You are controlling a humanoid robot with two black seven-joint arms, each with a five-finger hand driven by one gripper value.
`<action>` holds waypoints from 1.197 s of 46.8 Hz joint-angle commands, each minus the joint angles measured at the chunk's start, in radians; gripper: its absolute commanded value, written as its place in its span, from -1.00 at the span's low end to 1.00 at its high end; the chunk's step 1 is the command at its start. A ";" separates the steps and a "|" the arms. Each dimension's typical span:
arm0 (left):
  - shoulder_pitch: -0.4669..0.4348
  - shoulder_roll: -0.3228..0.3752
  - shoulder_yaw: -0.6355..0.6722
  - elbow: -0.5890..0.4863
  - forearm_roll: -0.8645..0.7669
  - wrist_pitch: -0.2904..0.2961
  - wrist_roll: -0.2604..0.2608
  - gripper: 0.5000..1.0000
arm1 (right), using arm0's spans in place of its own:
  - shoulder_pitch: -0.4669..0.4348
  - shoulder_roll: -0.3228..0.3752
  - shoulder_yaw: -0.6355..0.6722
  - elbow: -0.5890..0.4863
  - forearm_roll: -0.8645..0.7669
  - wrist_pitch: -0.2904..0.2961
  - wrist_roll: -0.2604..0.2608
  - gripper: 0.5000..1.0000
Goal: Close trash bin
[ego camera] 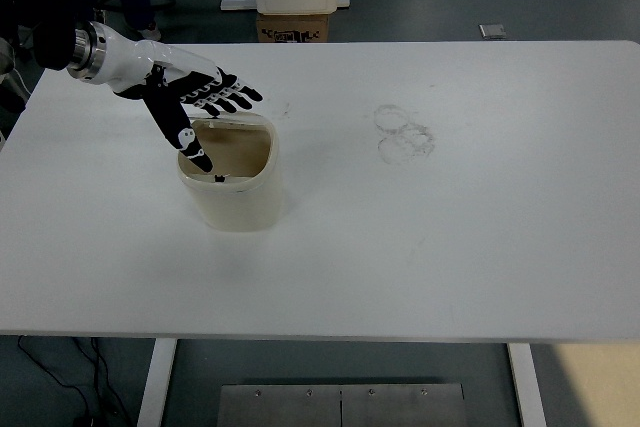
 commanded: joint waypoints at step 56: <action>-0.002 0.045 -0.008 -0.023 -0.004 0.000 0.000 1.00 | 0.000 0.000 0.000 0.000 -0.001 -0.001 0.000 0.97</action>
